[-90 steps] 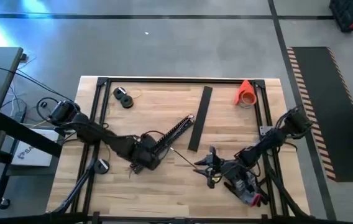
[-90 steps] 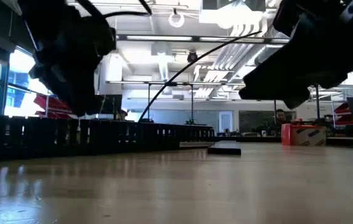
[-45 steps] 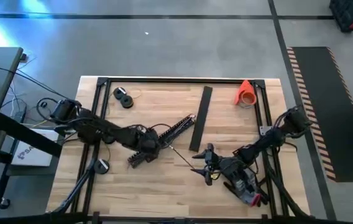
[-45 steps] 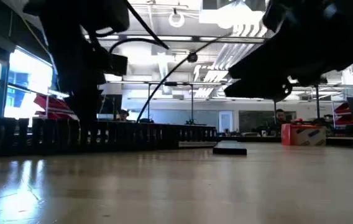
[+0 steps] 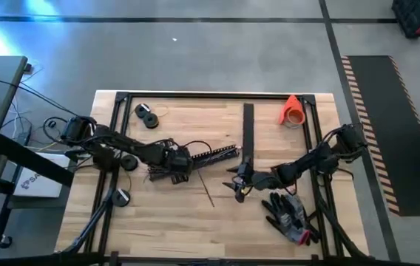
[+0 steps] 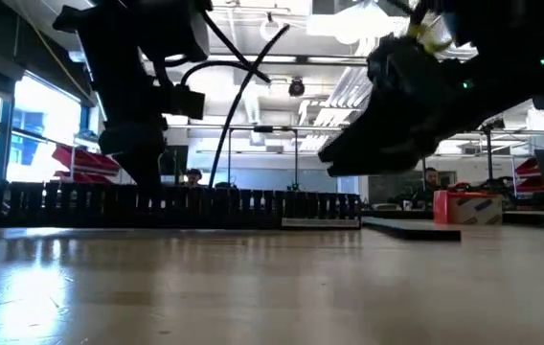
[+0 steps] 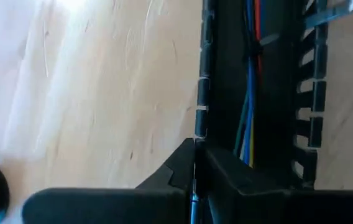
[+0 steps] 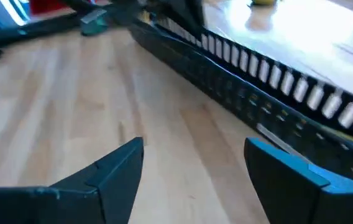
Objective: Ziptie cables
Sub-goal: Close the black cable duct
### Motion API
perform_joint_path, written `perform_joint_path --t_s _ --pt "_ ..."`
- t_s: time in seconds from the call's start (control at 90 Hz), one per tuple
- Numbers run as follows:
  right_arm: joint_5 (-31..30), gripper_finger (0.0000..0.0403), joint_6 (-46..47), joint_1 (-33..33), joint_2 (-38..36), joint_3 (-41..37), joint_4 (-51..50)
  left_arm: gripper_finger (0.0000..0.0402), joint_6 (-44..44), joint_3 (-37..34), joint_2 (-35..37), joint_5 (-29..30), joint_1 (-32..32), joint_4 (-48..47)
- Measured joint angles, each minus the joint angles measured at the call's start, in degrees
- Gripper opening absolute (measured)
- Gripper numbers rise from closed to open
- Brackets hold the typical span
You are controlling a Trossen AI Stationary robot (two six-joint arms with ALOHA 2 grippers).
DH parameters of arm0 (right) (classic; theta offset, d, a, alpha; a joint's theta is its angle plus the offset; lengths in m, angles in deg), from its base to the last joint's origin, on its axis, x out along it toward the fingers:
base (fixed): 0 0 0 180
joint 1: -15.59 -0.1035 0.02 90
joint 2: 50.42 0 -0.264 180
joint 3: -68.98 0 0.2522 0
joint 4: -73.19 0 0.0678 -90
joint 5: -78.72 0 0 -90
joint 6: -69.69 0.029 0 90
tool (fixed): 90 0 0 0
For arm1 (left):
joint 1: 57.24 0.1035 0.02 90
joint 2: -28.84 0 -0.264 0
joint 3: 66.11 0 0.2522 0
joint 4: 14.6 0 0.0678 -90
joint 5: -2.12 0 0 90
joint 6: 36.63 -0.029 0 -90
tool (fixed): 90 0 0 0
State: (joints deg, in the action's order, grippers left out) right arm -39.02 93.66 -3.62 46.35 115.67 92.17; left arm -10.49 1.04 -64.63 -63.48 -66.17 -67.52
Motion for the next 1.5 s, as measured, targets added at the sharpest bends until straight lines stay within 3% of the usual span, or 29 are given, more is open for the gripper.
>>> perform_joint_path --t_s 0.244,0.422,0.533,0.844,1.033,1.189,1.344,1.5 --pt "-1.0 0.0264 0.1 4.5 -13.1 0.0 -26.5 0.0105 9.4 0.1 3.1 5.4 0.0 -0.4" --pt "-1.3 0.0264 4.4 6.7 -22.7 0.0 -35.5 0.0128 14.7 0.1 7.5 9.6 -0.1 -0.1" --pt "-3.9 0.0264 4.5 8.7 -24.9 0.0 -36.6 0.0129 19.2 0.1 9.6 11.7 -0.8 1.0" --pt "0.5 0.0264 7.5 23.1 -24.3 0.0 -37.4 0.0129 14.2 0.1 9.6 16.2 -4.6 9.1" --pt "-1.6 0.0264 9.7 28.4 -23.1 0.0 -37.0 0.0129 12.2 -0.1 8.8 16.8 -5.5 9.3" --pt "0.7 0.0266 10.7 30.5 -19.3 0.0 -36.8 0.0129 11.1 -0.2 8.3 16.7 -5.5 9.0" --pt "8.4 0.0295 4.7 36.0 -15.6 4.4 -37.7 0.0129 11.1 -0.2 8.1 16.8 -5.5 9.3" --pt "6.5 0.0328 4.6 39.1 -8.9 8.6 -42.4 0.0129 11.1 -0.2 7.9 16.6 -5.4 9.4"
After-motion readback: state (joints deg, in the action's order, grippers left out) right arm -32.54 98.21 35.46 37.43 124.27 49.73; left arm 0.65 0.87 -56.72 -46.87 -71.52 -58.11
